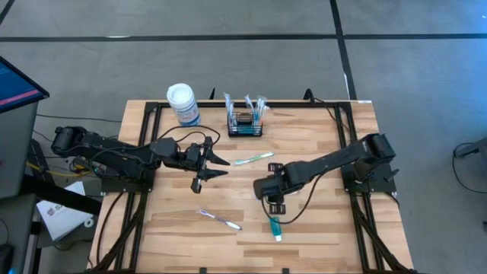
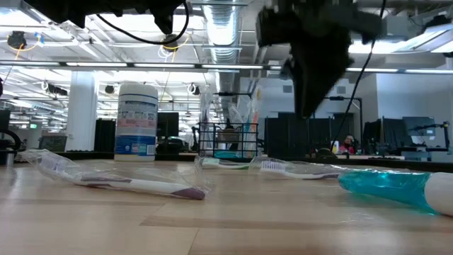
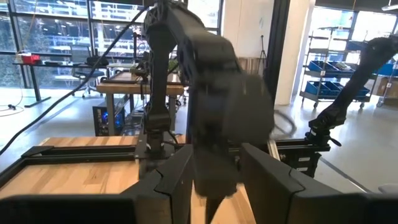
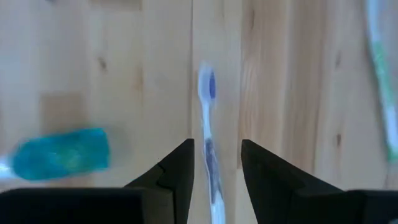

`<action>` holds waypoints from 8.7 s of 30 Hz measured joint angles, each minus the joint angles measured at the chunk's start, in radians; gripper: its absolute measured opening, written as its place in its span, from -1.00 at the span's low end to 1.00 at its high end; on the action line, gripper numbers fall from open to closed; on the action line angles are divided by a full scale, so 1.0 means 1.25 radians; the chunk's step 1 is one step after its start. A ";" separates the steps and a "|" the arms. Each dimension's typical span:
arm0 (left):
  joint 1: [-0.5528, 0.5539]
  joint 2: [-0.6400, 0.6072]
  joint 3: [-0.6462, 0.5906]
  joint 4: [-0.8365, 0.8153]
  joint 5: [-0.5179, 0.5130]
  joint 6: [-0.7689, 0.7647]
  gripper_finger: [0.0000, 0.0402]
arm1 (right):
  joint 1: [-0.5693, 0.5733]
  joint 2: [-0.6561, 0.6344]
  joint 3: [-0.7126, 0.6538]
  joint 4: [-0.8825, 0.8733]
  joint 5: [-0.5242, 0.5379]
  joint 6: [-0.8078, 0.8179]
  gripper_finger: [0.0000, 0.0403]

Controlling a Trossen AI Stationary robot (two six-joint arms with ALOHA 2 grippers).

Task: Pick & Place toothbrushing station
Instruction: Put the right purple toothbrush into the black wire organizer

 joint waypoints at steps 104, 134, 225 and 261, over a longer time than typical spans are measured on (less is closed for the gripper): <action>0.000 0.000 0.000 -0.001 0.000 0.018 -0.37 | -0.042 -0.197 0.141 0.011 0.070 -0.129 -1.00; 0.000 0.000 0.000 0.018 -0.078 0.063 -0.34 | -0.071 -0.203 0.141 0.191 0.067 -0.166 -1.00; 0.283 0.145 0.013 0.121 -0.112 0.033 -0.97 | -0.162 -0.201 0.031 0.119 0.106 -0.094 -0.54; 0.421 0.244 0.014 0.213 -0.184 0.073 -0.95 | -0.201 -0.200 -0.181 0.429 0.106 -0.101 -0.55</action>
